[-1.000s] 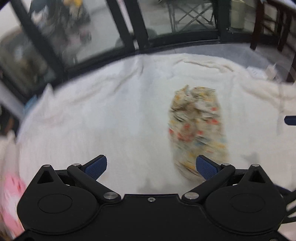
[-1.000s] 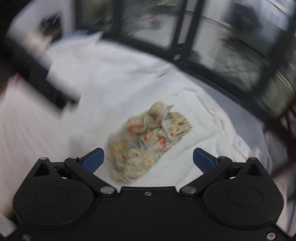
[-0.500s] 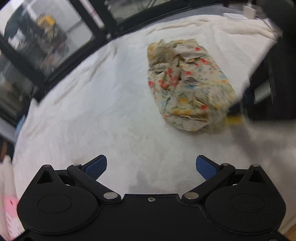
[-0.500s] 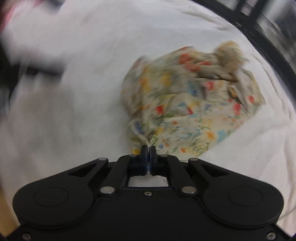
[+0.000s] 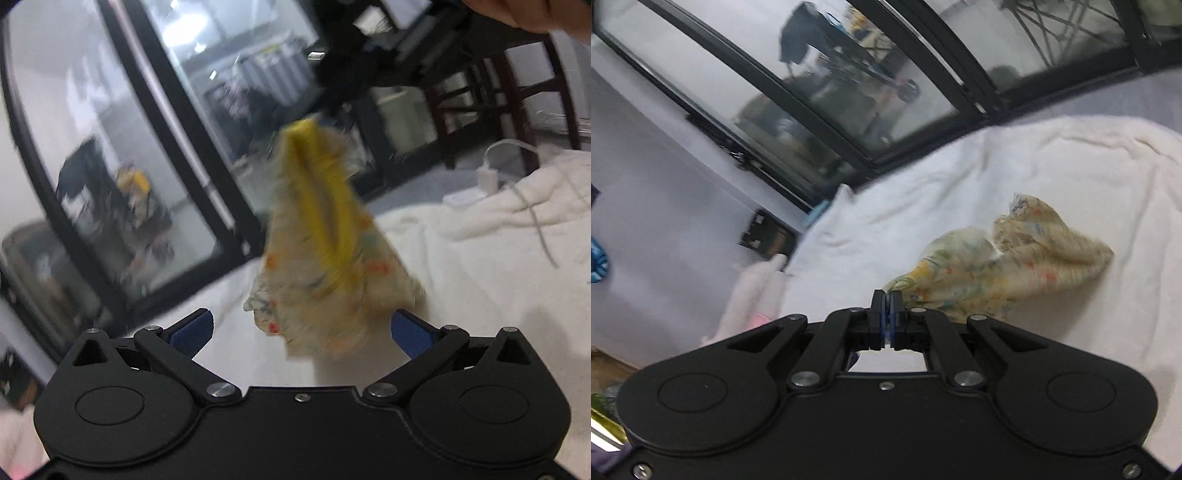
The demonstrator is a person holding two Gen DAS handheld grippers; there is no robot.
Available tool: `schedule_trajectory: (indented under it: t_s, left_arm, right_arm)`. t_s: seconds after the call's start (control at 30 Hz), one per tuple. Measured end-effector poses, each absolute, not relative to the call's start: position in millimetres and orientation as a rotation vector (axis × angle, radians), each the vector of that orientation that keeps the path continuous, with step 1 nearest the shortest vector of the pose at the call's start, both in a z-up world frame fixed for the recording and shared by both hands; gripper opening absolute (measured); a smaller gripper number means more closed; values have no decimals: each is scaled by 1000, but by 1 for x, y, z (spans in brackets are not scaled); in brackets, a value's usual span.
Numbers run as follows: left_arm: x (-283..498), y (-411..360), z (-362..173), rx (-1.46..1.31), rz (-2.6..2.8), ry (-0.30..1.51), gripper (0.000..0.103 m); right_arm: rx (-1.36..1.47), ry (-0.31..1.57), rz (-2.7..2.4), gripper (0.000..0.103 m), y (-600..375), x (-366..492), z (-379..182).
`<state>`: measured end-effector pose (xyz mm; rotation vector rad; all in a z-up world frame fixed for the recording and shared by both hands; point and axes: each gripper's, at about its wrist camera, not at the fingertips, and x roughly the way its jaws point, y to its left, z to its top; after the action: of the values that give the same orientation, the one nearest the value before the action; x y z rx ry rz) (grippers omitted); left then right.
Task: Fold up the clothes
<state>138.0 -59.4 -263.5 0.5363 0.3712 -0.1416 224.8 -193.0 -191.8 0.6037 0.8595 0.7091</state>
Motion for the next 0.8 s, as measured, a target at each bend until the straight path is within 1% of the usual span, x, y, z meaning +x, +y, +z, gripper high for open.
schedule_trajectory:
  t_s: [0.07, 0.13, 0.2, 0.23, 0.27, 0.3, 0.33, 0.4, 0.57, 0.8]
  left_arm:
    - [138, -64, -261, 548, -156, 352, 92]
    - [140, -63, -262, 541, -171, 369, 63]
    - [138, -60, -263, 523, -183, 391, 57]
    - [138, -57, -263, 507, -194, 404, 51]
    - [139, -54, -264, 501, -203, 415, 48]
    - [141, -52, -266, 507, -211, 425, 41]
    - [144, -50, -267, 512, -220, 435, 30]
    - [150, -39, -271, 475, -197, 473, 14]
    - [170, -12, -270, 338, -91, 535, 14]
    - [167, -8, -265, 306, -101, 544, 12]
  right_arm:
    - [623, 839, 752, 2, -200, 216, -177]
    - [595, 811, 773, 2, -203, 208, -161]
    - [578, 785, 792, 3, -203, 206, -149]
    - [564, 772, 793, 2, -204, 207, -145]
    - [542, 757, 787, 3, -205, 207, -141]
    - [529, 751, 780, 3, -206, 207, -138]
    - [519, 761, 762, 3, -206, 208, -141]
    - [511, 801, 711, 3, -206, 213, -154]
    - [505, 887, 641, 3, -198, 222, -187]
    - [462, 970, 569, 2, -197, 222, -227]
